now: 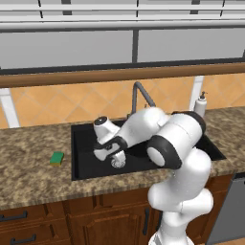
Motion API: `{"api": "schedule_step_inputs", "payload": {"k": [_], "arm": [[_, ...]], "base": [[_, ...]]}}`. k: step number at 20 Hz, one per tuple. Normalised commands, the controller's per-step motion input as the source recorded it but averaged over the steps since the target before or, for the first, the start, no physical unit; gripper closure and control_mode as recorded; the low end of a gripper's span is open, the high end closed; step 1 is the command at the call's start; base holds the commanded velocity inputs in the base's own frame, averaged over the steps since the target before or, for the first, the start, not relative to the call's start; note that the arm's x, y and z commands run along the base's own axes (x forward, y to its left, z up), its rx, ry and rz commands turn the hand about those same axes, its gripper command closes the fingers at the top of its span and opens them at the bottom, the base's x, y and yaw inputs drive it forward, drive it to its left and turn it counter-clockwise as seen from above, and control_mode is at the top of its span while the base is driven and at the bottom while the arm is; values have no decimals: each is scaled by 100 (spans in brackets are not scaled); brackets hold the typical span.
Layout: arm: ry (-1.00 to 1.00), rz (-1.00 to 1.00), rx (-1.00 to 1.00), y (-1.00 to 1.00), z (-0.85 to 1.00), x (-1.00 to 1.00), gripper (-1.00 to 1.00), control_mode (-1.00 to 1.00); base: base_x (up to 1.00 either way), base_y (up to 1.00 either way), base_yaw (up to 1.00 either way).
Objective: Pick the pan and sponge and place them into the sink. Then turn on the water.
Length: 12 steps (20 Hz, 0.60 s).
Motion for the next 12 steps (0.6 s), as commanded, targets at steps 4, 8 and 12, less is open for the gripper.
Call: {"api": "schedule_step_inputs", "payload": {"k": [4, 8, 12], "arm": [[0, 0, 0, 8, -64, 62, 100, -100], [0, 0, 0, 23, -66, 66, 100, -100], [0, 0, -1, 33, -66, 65, 100, -100]], "base": [[0, 0, 0], [0, 0, 0], [0, 0, 0]]}}
